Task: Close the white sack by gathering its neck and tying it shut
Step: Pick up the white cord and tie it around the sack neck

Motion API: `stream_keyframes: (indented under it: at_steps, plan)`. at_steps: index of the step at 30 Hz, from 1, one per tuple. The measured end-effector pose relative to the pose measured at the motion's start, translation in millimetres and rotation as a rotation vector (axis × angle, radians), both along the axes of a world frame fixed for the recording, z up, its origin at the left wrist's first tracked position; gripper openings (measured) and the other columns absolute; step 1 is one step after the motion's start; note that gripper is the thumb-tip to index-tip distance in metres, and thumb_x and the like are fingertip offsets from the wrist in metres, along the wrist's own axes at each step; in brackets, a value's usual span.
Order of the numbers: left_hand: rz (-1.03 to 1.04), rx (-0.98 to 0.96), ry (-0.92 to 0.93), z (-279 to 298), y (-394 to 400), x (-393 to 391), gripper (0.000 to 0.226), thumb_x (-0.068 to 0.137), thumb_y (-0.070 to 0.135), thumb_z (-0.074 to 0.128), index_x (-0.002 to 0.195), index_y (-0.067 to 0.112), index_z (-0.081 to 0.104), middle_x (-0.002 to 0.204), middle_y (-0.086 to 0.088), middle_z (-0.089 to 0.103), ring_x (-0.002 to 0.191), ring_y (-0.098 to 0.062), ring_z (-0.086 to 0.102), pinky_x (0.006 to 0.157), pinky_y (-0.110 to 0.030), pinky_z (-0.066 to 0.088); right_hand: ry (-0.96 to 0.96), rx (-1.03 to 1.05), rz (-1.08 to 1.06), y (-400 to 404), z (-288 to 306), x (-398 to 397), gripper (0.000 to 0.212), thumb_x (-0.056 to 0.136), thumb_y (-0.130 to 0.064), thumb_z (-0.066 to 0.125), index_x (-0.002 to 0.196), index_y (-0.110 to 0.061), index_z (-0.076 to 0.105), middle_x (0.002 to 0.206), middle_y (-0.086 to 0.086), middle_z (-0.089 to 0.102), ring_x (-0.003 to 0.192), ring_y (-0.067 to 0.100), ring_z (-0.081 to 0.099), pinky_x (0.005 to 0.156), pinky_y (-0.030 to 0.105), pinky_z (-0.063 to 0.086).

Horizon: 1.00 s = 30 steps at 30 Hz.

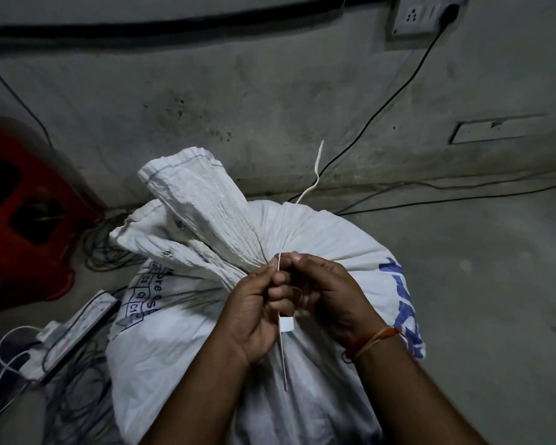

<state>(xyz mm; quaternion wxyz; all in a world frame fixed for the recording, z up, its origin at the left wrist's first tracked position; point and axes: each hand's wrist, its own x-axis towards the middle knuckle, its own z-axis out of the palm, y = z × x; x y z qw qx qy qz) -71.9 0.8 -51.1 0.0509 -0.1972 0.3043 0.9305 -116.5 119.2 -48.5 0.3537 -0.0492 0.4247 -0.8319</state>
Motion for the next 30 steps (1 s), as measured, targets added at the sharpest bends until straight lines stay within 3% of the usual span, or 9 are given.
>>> stream_keyframes:
  at_steps: [4,9,13,15,16,21,24,26,30]
  plan:
    - [-0.026,-0.026,-0.048,0,2,-1,0.011,0.086,0.022,0.059,0.088,0.012,0.064,0.060,0.007,0.049,0.040,0.001,0.043,0.035,-0.008,0.032,-0.080,0.051,-0.035,-6,-2,-1,0.020,0.092,-0.022,0.064,0.098,-0.004,0.070,0.068,0.010,0.067,0.052,0.020,0.066,0.049,0.030,0.058]
    - [0.016,-0.229,-0.077,-8,11,-3,0.022,0.102,0.018,0.051,0.088,0.009,0.066,0.061,0.000,0.059,0.045,-0.004,0.053,0.042,-0.016,0.043,-0.032,0.198,-0.164,-10,-14,-6,0.016,0.089,-0.022,0.069,0.088,-0.007,0.075,0.057,0.004,0.053,0.042,0.014,0.047,0.041,0.019,0.041]
    - [-0.022,-0.476,-0.014,-12,18,-1,0.021,0.102,0.006,0.049,0.100,0.002,0.069,0.081,-0.015,0.067,0.068,-0.019,0.065,0.066,-0.032,0.054,0.116,0.355,-0.266,-13,-17,-7,0.020,0.093,-0.019,0.064,0.083,-0.006,0.076,0.079,0.014,0.075,0.051,0.021,0.054,0.039,0.018,0.037]
    - [-0.024,-0.531,-0.012,-13,23,0,0.026,0.103,0.004,0.046,0.105,0.002,0.071,0.094,-0.023,0.069,0.088,-0.031,0.066,0.083,-0.044,0.052,0.150,0.386,-0.302,-16,-17,-5,0.020,0.093,-0.019,0.064,0.081,-0.010,0.076,0.087,0.013,0.079,0.055,0.017,0.061,0.039,0.018,0.039]
    - [-0.006,-0.535,-0.022,-14,25,1,0.027,0.102,0.004,0.045,0.103,0.003,0.072,0.096,-0.023,0.070,0.092,-0.033,0.066,0.085,-0.045,0.051,0.181,0.410,-0.305,-18,-18,-3,0.018,0.092,-0.020,0.066,0.081,-0.011,0.077,0.086,0.013,0.079,0.056,0.015,0.061,0.041,0.019,0.040]
    - [0.021,-0.562,-0.061,-21,26,-1,0.023,0.093,-0.001,0.045,0.097,-0.007,0.066,0.091,-0.024,0.061,0.088,-0.035,0.055,0.081,-0.047,0.042,0.325,0.522,-0.332,-18,-20,0,0.011,0.087,-0.015,0.072,0.082,-0.011,0.081,0.069,0.006,0.076,0.046,0.004,0.056,0.046,0.017,0.042]
    - [-0.045,-0.561,-0.003,-21,27,0,0.032,0.098,-0.007,0.039,0.102,-0.001,0.070,0.091,-0.015,0.077,0.085,-0.023,0.073,0.075,-0.031,0.059,0.381,0.579,-0.323,-16,-21,0,0.020,0.091,-0.017,0.066,0.077,-0.012,0.080,0.069,0.006,0.077,0.060,0.009,0.064,0.062,0.028,0.049]
    - [-0.084,-0.585,0.003,-20,28,1,0.032,0.098,-0.006,0.041,0.111,0.000,0.069,0.092,-0.012,0.078,0.083,-0.019,0.074,0.069,-0.024,0.059,0.397,0.600,-0.330,-15,-23,-1,0.023,0.093,-0.019,0.065,0.076,-0.012,0.079,0.070,0.004,0.077,0.066,0.011,0.069,0.069,0.034,0.053]
    - [-0.111,-0.615,-0.018,-23,30,2,0.028,0.099,0.000,0.046,0.110,0.000,0.071,0.093,-0.019,0.073,0.087,-0.026,0.068,0.070,-0.029,0.054,0.374,0.633,-0.403,-14,-25,-4,0.022,0.093,-0.019,0.067,0.074,-0.017,0.079,0.072,0.002,0.079,0.070,0.011,0.073,0.081,0.035,0.059]
